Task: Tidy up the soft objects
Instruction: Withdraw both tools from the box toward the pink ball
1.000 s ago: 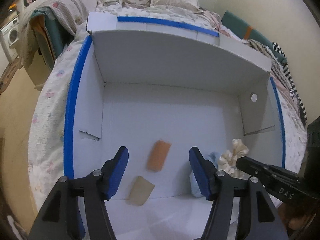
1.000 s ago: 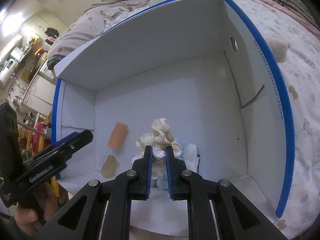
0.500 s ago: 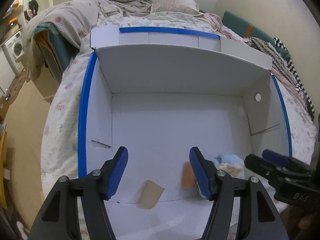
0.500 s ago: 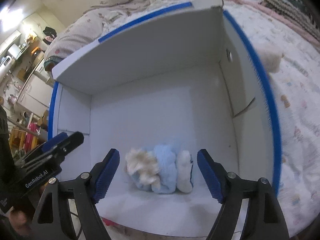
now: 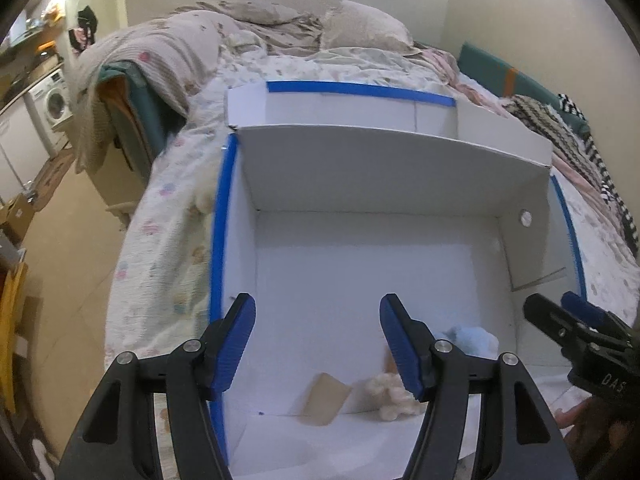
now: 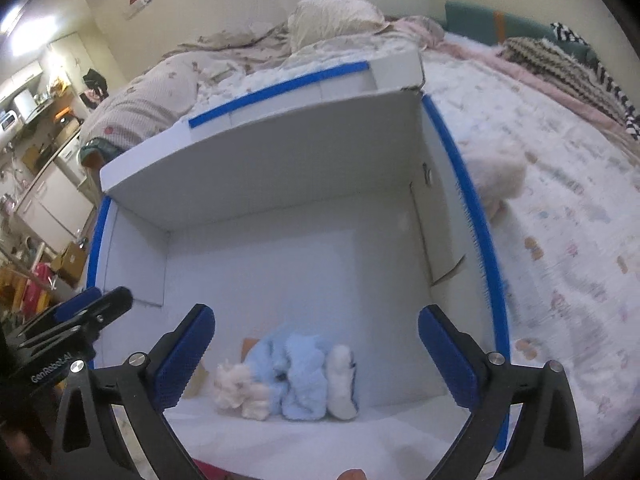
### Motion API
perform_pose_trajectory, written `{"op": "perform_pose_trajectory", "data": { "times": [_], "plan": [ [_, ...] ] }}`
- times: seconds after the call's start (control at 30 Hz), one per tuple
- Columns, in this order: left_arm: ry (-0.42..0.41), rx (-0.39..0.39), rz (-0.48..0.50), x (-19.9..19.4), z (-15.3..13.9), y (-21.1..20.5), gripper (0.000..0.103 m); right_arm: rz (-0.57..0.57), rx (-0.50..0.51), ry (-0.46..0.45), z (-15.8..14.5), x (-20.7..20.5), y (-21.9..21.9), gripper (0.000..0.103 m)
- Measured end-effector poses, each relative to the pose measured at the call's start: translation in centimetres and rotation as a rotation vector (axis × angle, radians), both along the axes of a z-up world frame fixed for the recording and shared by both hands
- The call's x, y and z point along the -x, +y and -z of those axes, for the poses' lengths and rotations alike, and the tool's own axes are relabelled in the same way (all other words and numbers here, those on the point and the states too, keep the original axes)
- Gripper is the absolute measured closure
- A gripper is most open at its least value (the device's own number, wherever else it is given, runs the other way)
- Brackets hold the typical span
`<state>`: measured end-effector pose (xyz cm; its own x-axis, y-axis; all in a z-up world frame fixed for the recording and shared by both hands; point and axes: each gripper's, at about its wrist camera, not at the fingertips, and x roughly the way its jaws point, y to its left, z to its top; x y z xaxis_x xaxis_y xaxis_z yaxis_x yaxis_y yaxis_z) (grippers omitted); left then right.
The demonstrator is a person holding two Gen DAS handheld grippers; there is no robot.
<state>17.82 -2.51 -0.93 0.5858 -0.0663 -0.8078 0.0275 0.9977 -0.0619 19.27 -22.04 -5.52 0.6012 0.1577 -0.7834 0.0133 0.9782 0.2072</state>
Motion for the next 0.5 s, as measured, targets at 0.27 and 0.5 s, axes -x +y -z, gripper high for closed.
{"op": "perform_pose_trajectory", "data": {
  "times": [0.27,0.5],
  "plan": [
    [-0.019,-0.01,-0.009,1.0,-0.6,0.2,0.041,-0.003,-0.059,0.041,0.8,0.2,-0.2,0.0],
    [-0.028,-0.018,-0.011,2.2,-1.4,0.2,0.041,-0.017,-0.044,-0.003,-0.1,1.3,0.7,0.0]
  ]
}}
